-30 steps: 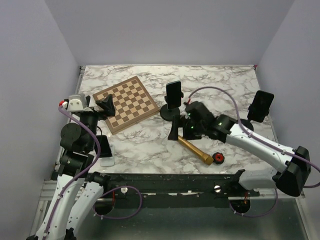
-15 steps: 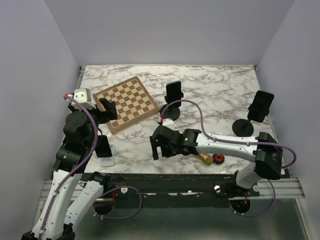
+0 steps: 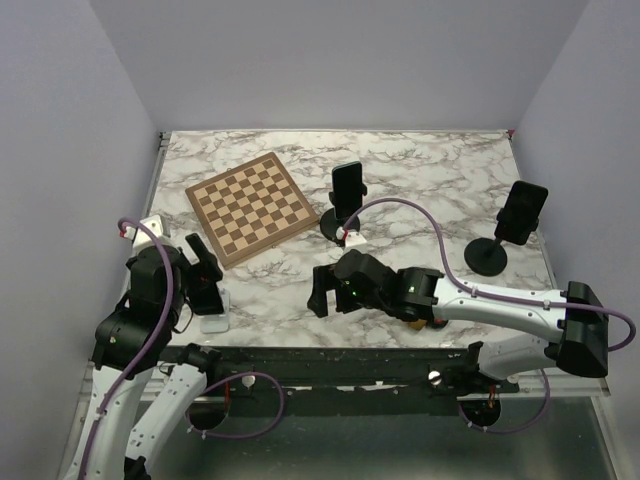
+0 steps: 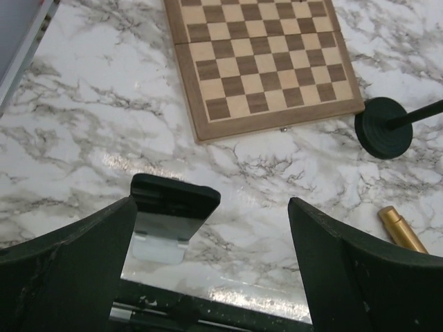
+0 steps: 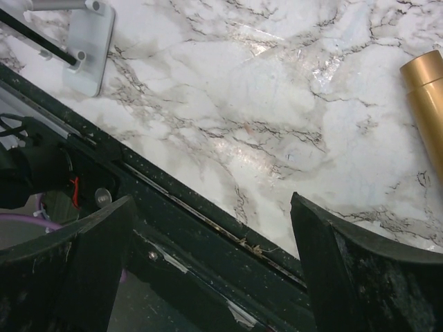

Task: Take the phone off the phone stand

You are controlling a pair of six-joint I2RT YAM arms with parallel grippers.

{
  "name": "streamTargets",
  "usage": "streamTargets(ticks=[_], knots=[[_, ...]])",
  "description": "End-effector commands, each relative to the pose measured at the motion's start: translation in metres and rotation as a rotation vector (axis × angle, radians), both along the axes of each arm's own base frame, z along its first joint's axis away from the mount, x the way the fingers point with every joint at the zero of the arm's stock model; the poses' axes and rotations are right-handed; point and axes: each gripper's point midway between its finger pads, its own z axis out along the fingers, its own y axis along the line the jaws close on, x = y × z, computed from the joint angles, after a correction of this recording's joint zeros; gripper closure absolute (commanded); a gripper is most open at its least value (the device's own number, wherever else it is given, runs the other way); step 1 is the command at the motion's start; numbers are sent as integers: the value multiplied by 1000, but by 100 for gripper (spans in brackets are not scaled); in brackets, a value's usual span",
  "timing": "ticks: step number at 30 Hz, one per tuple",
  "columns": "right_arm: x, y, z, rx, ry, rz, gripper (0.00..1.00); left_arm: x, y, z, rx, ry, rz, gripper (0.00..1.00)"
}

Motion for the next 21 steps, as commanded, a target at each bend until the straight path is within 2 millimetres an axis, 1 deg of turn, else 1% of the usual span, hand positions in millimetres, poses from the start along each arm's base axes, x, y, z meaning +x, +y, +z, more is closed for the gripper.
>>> streamTargets(ticks=[1, 4, 6, 8, 13, 15, 18, 20, 21], knots=[[3, -1, -10, -37, -17, -7, 0, -21, 12, 0, -64, 120, 149, 2], [4, -5, -13, -57, -19, -16, 0, -30, 16, -5, -112, 223, 273, 1], [5, -9, -11, -66, -23, -28, 0, -36, 20, -2, -153, 271, 373, 2], [6, -11, -7, -59, -30, -38, 0, -39, 18, 1, -204, 310, 447, 2], [7, -13, 7, -22, -48, -46, 0, -37, 15, 6, -341, 320, 605, 1], [7, -14, 12, -13, -52, -48, 0, -34, 12, 7, -394, 322, 654, 2], [7, -19, 17, -5, -56, -63, 0, -28, 9, -6, -443, 368, 721, 3], [7, -23, 20, 3, -60, -72, 0, -25, 8, -19, -475, 420, 767, 5], [6, -26, 21, 8, -62, -76, 0, -21, 9, -25, -483, 433, 774, 8]])
